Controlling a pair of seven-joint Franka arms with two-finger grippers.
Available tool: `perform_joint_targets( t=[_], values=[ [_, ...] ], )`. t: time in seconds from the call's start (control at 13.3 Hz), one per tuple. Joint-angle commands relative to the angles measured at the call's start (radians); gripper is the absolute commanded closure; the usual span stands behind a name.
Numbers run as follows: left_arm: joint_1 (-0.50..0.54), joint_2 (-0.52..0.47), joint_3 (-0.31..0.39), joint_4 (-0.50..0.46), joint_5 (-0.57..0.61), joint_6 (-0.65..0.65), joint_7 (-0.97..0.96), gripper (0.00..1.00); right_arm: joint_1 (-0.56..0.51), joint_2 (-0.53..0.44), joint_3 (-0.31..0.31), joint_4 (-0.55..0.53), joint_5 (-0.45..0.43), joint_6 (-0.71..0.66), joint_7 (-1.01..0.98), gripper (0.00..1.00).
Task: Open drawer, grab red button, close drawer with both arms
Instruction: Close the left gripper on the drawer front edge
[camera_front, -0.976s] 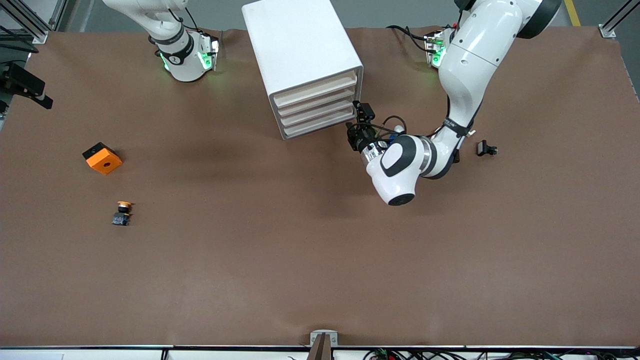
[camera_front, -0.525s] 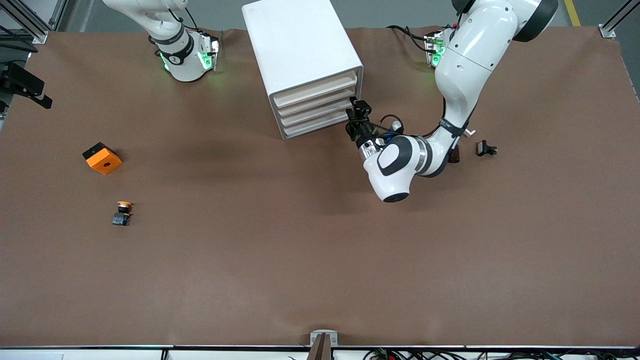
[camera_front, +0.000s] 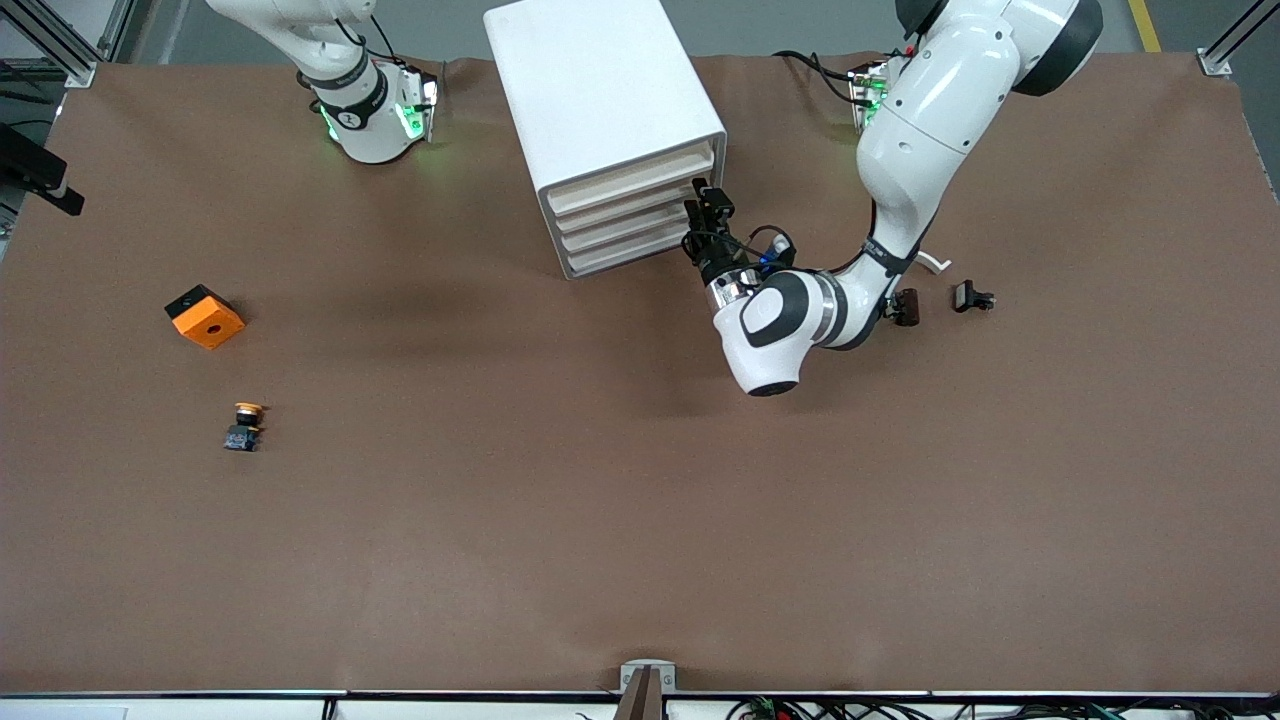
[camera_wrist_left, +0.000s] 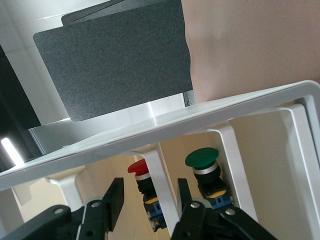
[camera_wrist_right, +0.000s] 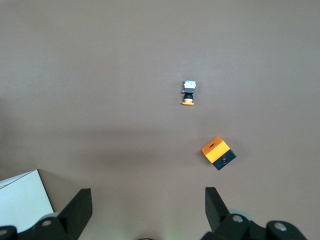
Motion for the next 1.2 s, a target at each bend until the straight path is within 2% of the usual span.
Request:
perform_joint_targets(
  t=[0.0,0.53,0.75,0.9,1.13],
  values=[
    [0.007,0.009,-0.007,-0.001,-0.021,-0.021,-0.055,0.50,-0.031,0.014,0.006,0.011,-0.004,-0.012,-0.008,0.00],
    [0.006,0.013,-0.013,-0.045,-0.021,-0.021,-0.148,0.50,-0.045,0.120,0.008,0.017,-0.004,-0.006,-0.039,0.00],
    [0.004,0.014,-0.035,-0.047,-0.022,-0.021,-0.173,0.58,-0.053,0.174,0.008,0.026,-0.010,0.002,-0.039,0.00],
    [0.003,0.014,-0.038,-0.047,-0.022,-0.021,-0.179,0.66,-0.056,0.218,0.008,0.037,-0.005,0.006,-0.034,0.00],
    [-0.002,0.014,-0.038,-0.044,-0.022,-0.019,-0.181,0.93,-0.077,0.243,0.006,0.035,-0.010,0.051,-0.039,0.00]
  ],
)
